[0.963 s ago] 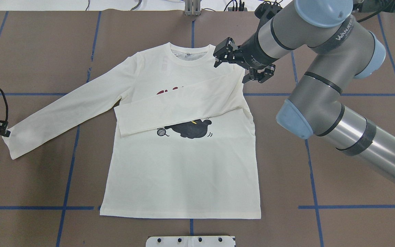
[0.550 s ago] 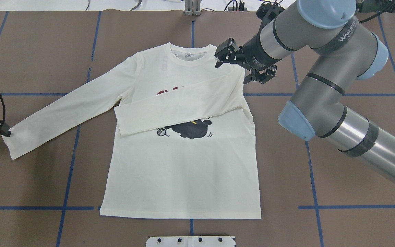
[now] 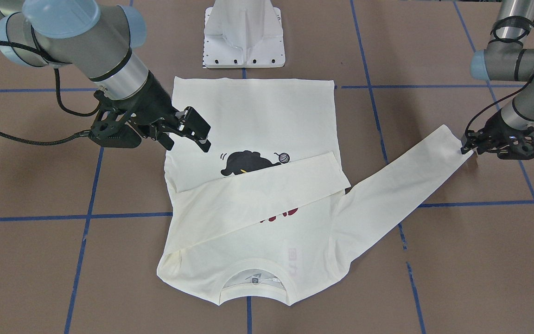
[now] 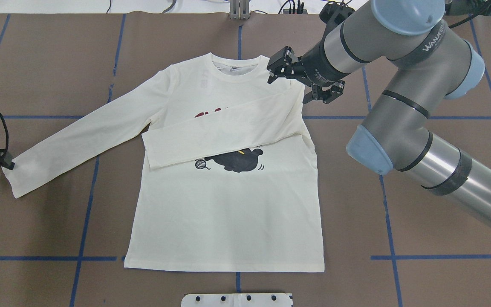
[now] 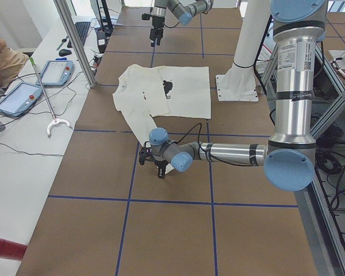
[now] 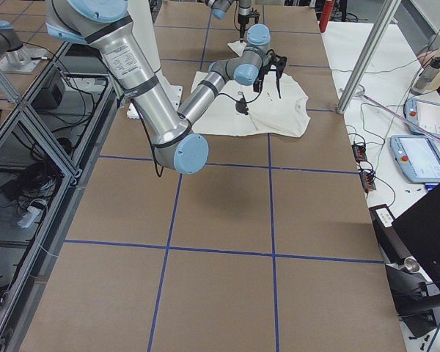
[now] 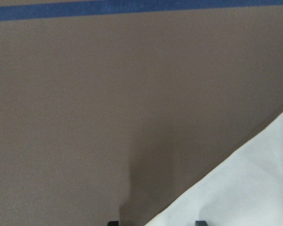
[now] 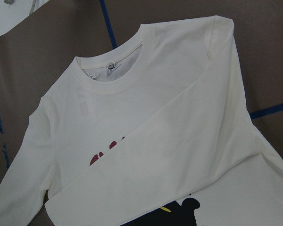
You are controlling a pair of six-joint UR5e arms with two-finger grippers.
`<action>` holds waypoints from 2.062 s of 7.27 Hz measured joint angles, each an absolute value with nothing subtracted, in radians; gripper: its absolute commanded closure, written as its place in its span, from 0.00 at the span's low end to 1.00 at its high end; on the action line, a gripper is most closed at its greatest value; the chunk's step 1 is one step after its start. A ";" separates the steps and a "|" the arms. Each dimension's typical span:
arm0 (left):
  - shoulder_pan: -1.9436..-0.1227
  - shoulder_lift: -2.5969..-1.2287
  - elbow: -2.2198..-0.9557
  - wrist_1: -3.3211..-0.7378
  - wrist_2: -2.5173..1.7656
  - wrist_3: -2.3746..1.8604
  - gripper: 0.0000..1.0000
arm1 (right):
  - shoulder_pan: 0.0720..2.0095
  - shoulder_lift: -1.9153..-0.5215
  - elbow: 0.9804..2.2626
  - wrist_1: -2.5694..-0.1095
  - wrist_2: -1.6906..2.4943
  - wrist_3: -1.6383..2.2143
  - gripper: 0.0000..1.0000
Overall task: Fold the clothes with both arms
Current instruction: 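Release the sleeve near the collar while the left gripper grasps the other cuff, then fold the held sleeve across the shirt with the left gripper while the right gripper withdraws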
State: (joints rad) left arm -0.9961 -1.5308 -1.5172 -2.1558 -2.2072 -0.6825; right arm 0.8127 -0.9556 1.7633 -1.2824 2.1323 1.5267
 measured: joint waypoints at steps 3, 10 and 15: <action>-0.993 -1.531 -1.517 -2.155 -2.207 -0.682 0.74 | 0.813 -0.956 1.763 -1.282 2.133 1.527 0.00; -0.991 -1.533 -1.533 -2.147 -2.238 -0.681 1.00 | 0.813 -0.957 1.770 -1.285 2.135 1.533 0.00; -0.994 -1.825 -1.863 -1.706 -2.434 -0.831 1.00 | 0.985 -1.135 1.874 -1.281 2.328 1.430 0.00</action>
